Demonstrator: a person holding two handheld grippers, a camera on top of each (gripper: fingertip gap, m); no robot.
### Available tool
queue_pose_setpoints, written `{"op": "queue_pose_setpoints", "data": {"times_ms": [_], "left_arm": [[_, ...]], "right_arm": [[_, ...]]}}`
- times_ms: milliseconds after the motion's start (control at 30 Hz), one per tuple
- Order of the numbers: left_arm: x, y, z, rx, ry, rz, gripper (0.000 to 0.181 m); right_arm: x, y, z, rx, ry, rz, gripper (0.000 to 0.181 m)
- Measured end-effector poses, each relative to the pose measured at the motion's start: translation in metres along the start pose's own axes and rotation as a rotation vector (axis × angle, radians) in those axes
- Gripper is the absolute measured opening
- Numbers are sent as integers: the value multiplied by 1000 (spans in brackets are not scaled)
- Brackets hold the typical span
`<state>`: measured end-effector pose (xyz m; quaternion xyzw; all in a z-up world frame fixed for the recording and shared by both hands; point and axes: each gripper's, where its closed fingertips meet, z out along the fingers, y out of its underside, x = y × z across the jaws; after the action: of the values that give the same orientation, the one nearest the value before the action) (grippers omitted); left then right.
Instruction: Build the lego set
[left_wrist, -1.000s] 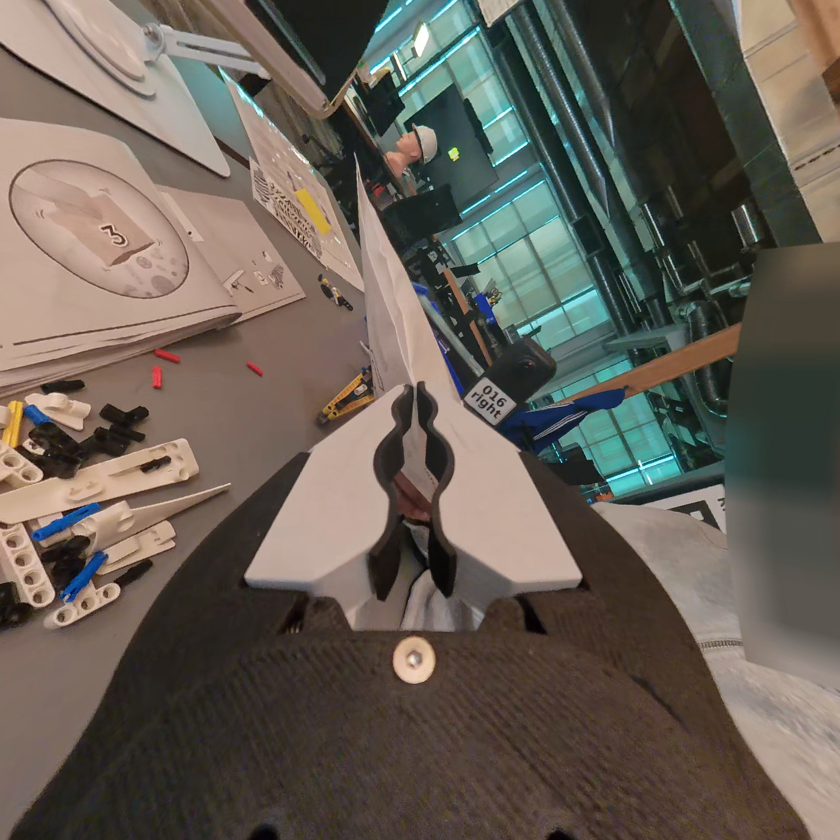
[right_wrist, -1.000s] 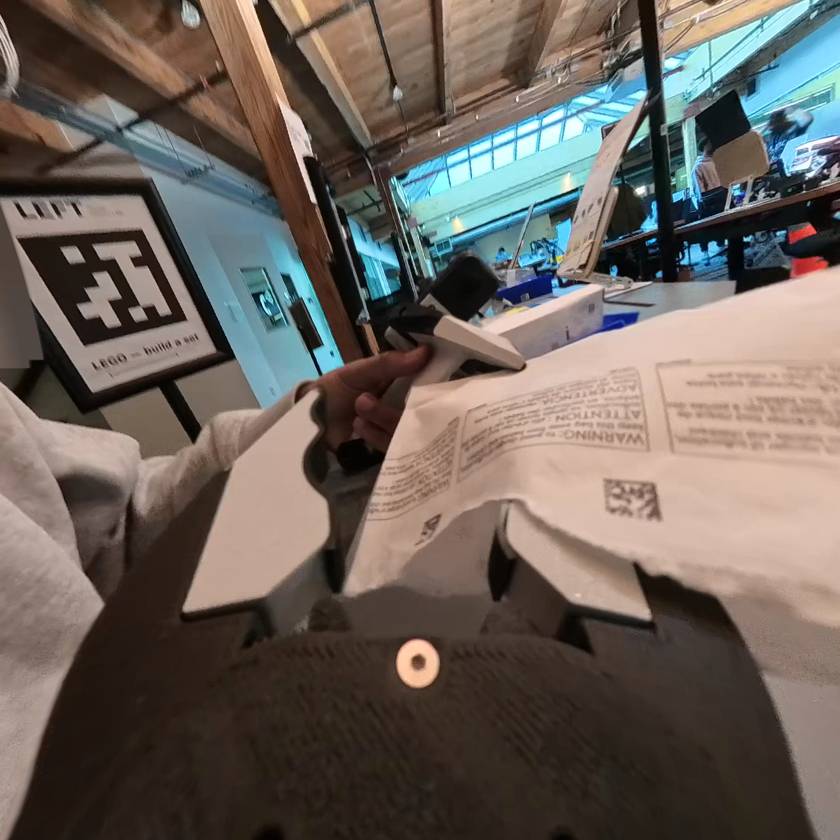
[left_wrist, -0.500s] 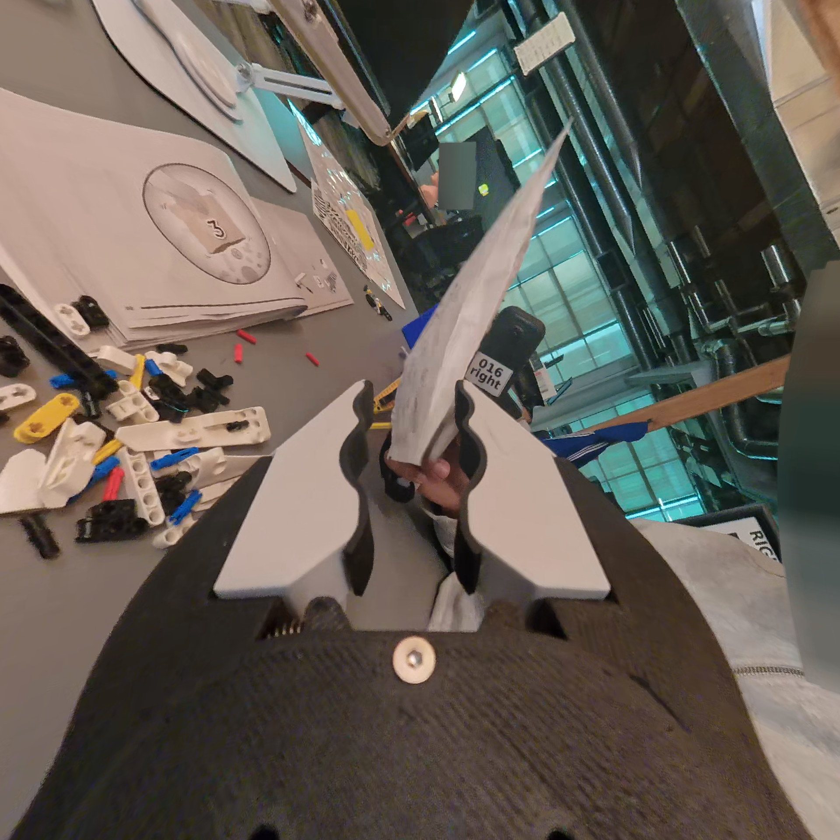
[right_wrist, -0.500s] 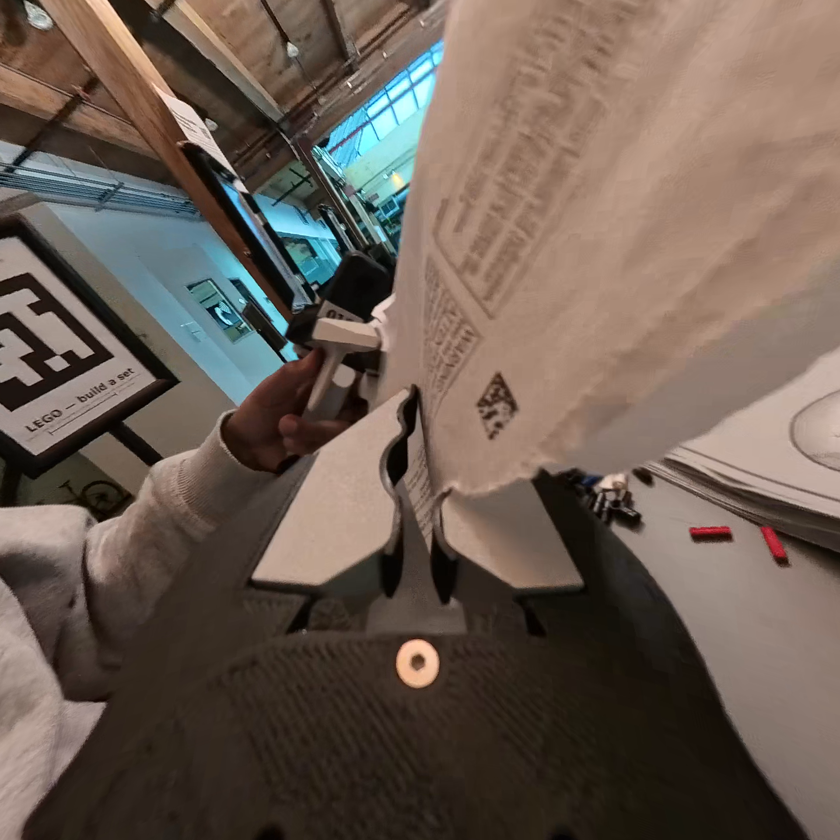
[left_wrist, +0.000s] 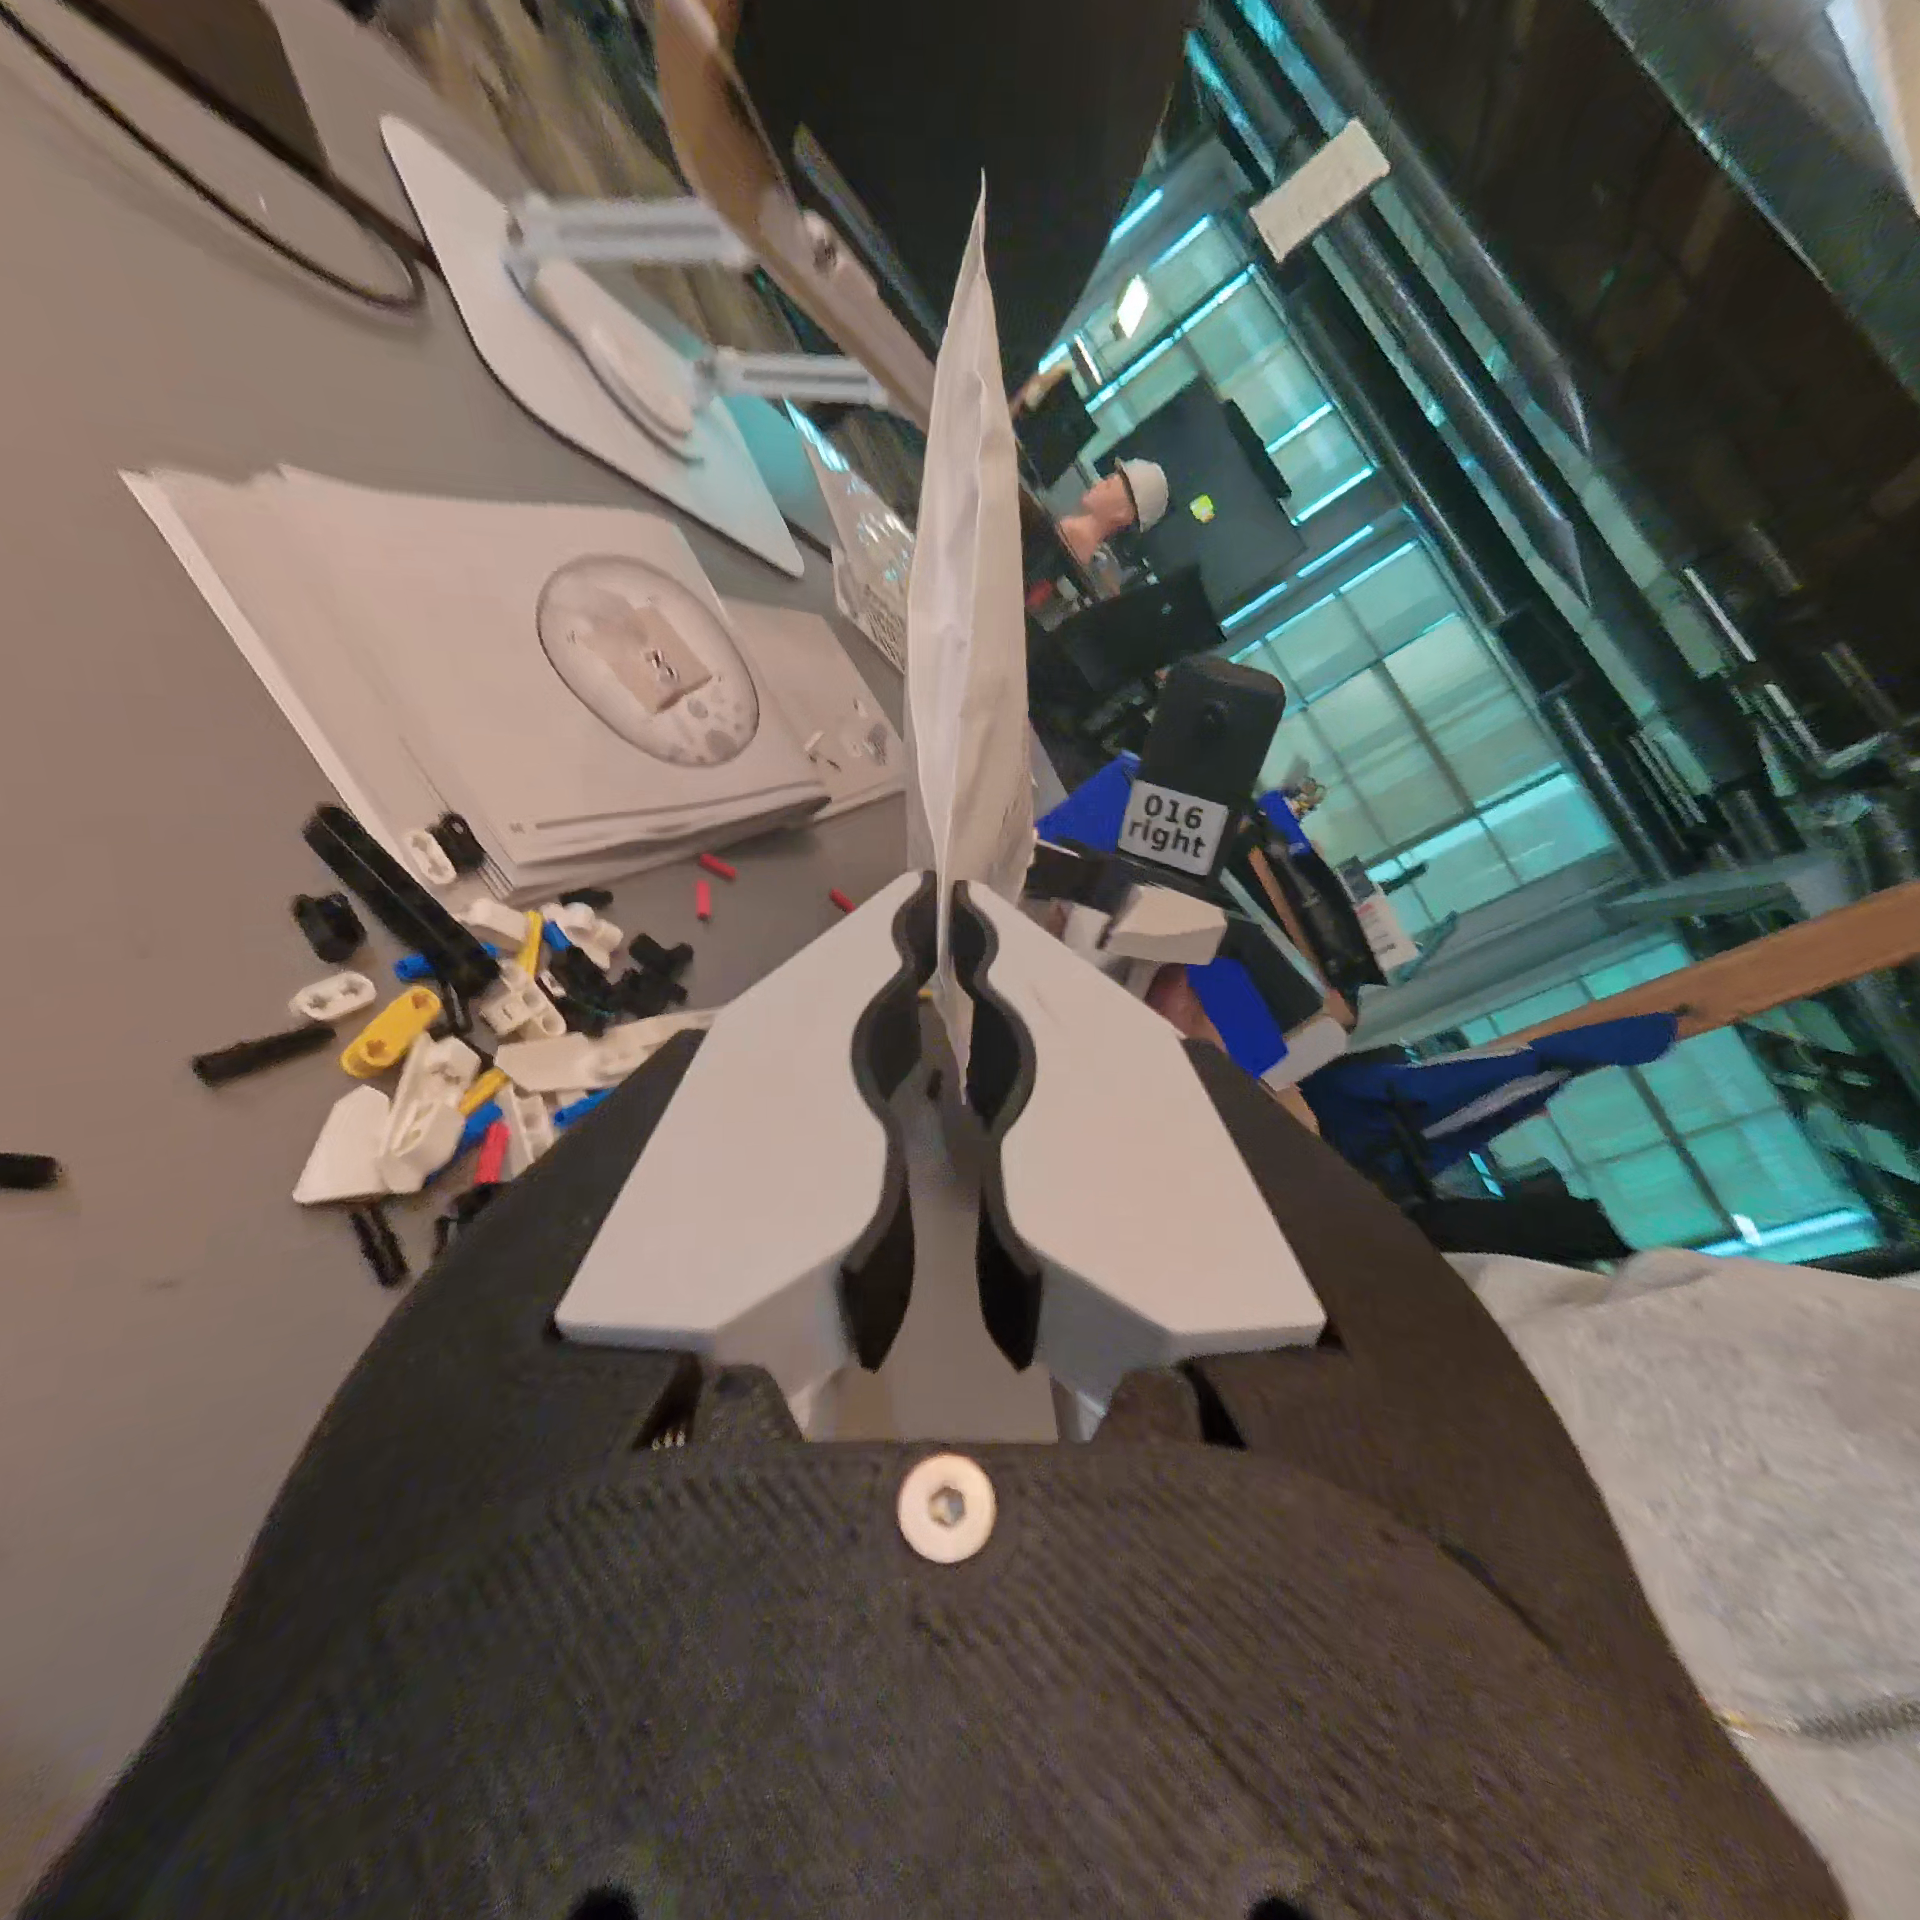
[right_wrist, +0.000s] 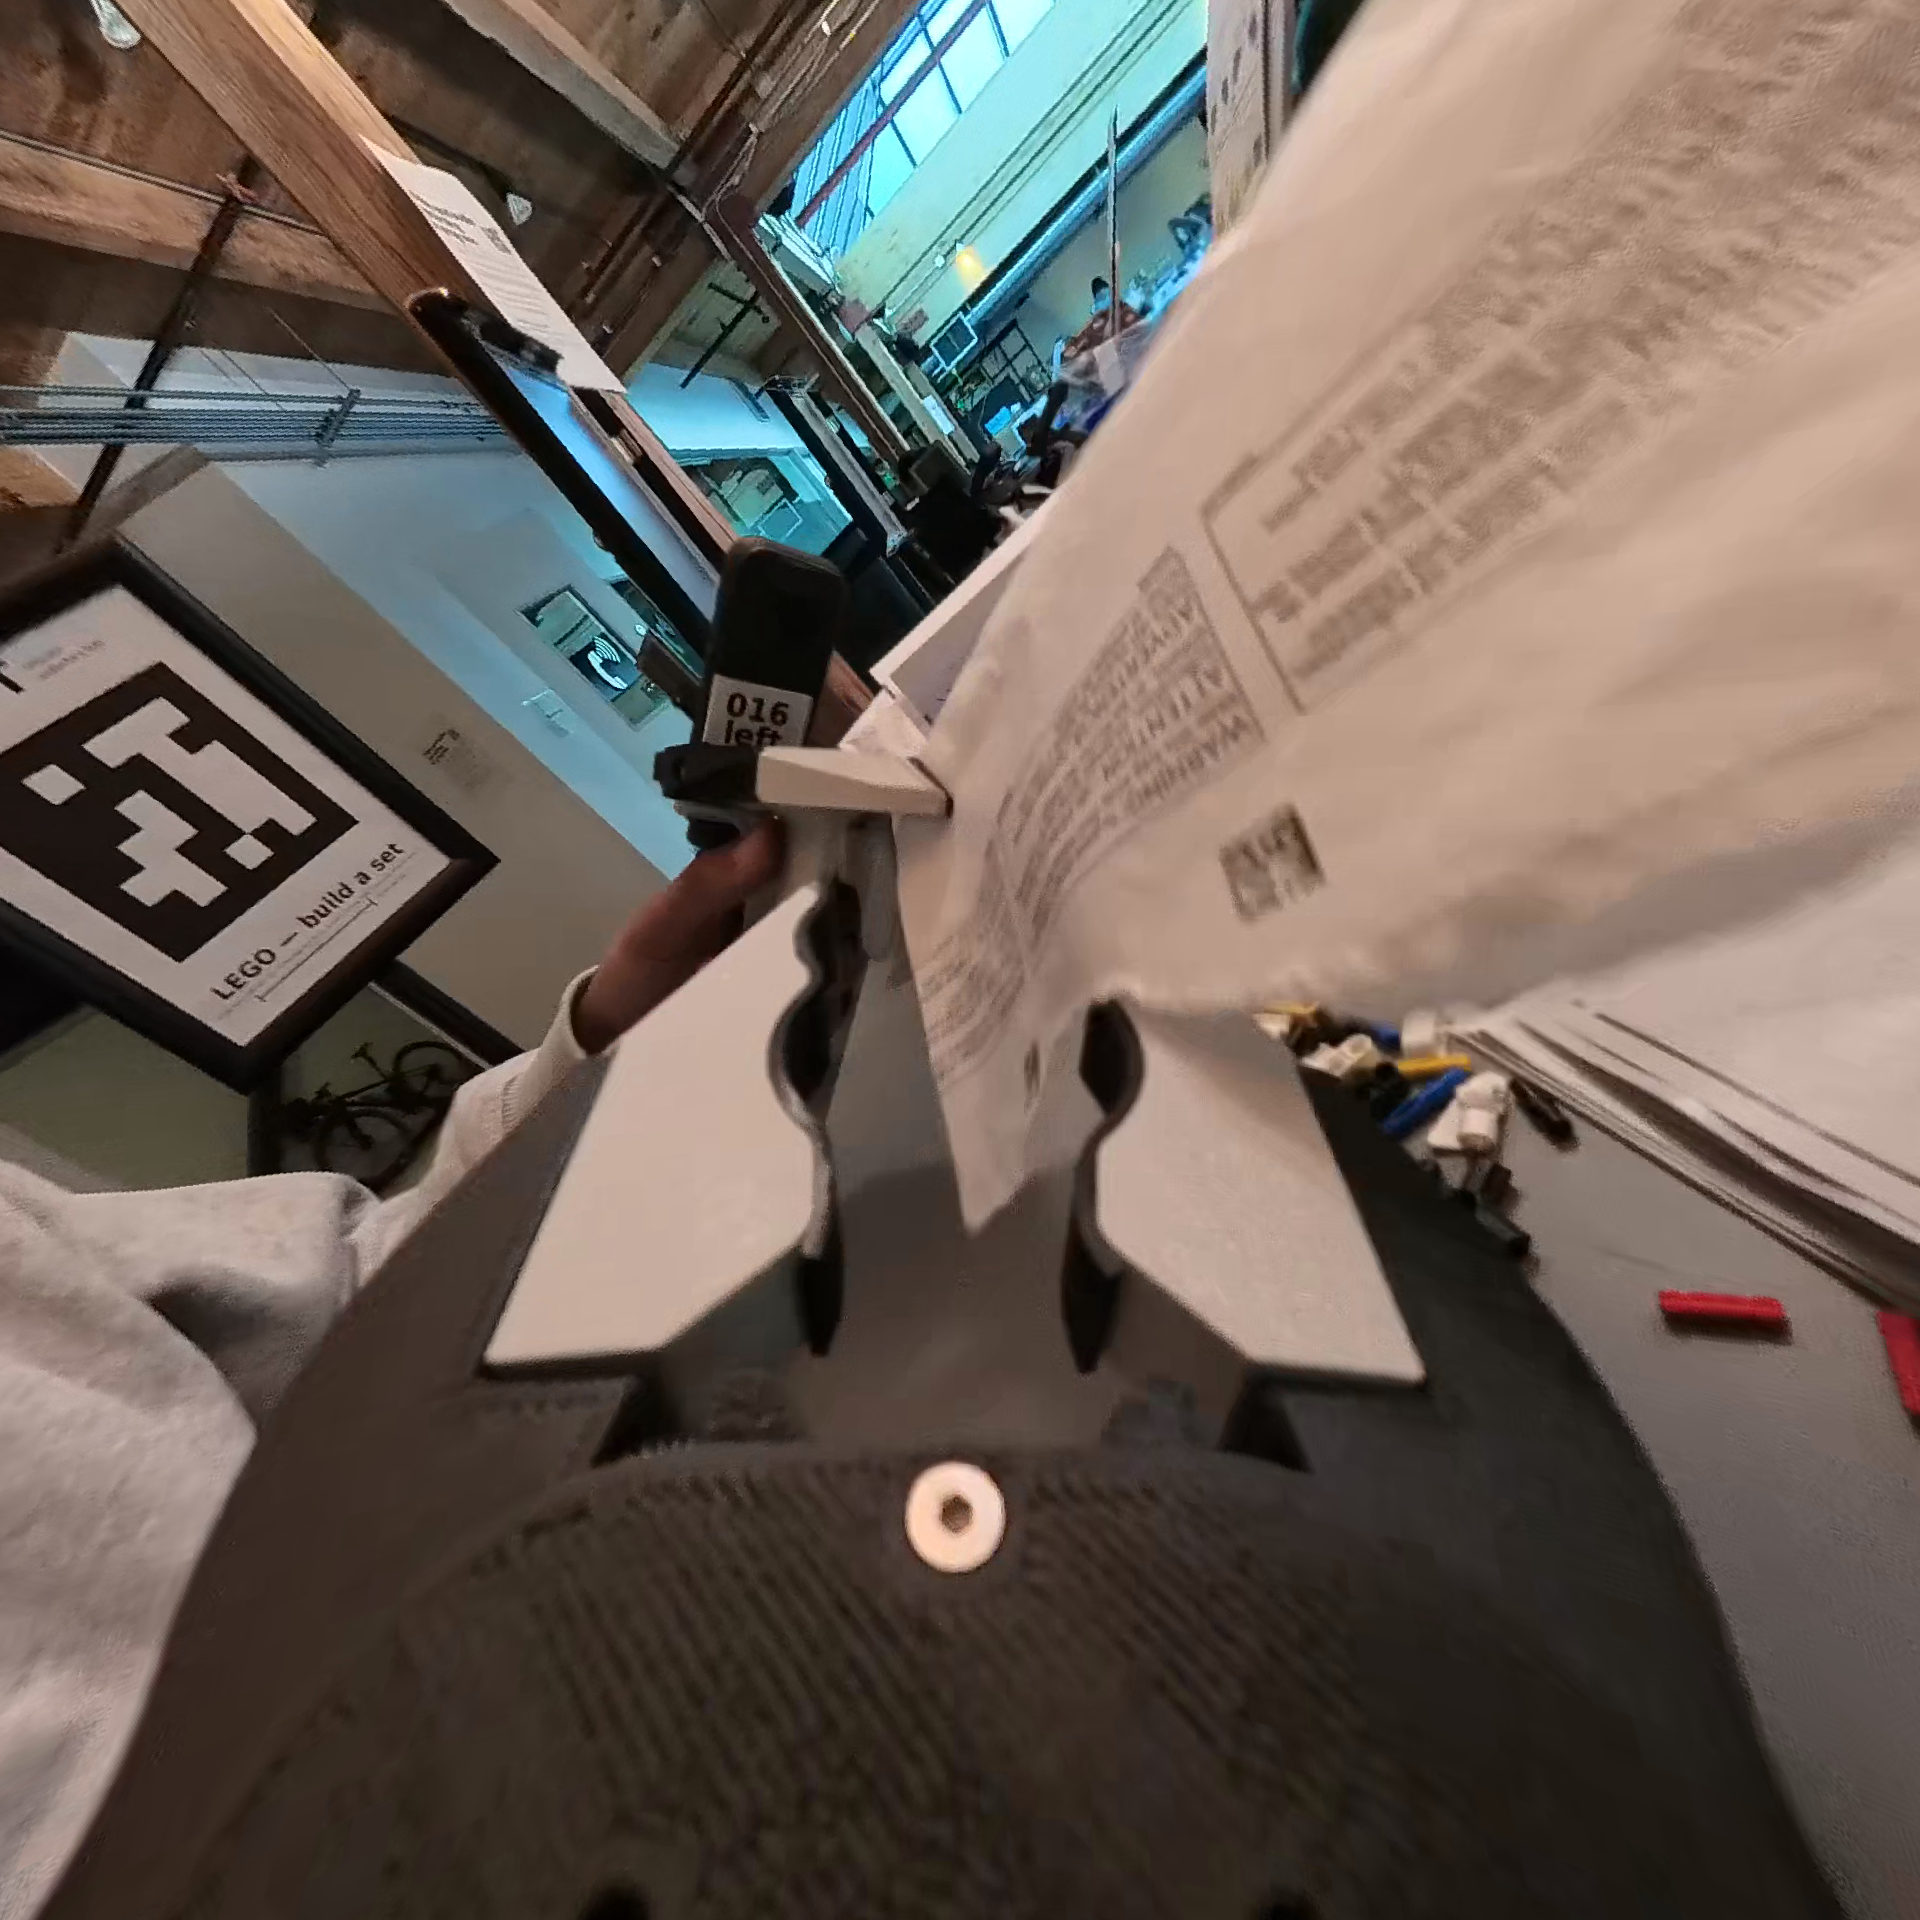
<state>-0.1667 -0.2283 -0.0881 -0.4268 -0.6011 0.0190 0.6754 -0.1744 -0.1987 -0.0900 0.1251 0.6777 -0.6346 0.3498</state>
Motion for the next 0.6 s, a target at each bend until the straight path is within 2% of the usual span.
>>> {"op": "queue_pose_setpoints", "data": {"times_ms": [67,133,300,467,600], "left_arm": [[6,-14,-9,59,-37,73,0],[15,-30,-22,134,-78,160,0],[19,-56,-44,210,-321,426,0],[-31,-65,-41,117,-710,570,0],[-76,-80,-30,30,-926,647,0]], "right_arm": [[-3,-9,-15,9,17,18,51],[-6,-21,-36,27,63,-3,48],[-12,-39,-102,32,283,-162,44],[-5,-39,-162,25,577,-333,44],[-8,-24,-175,8,637,-382,44]]}}
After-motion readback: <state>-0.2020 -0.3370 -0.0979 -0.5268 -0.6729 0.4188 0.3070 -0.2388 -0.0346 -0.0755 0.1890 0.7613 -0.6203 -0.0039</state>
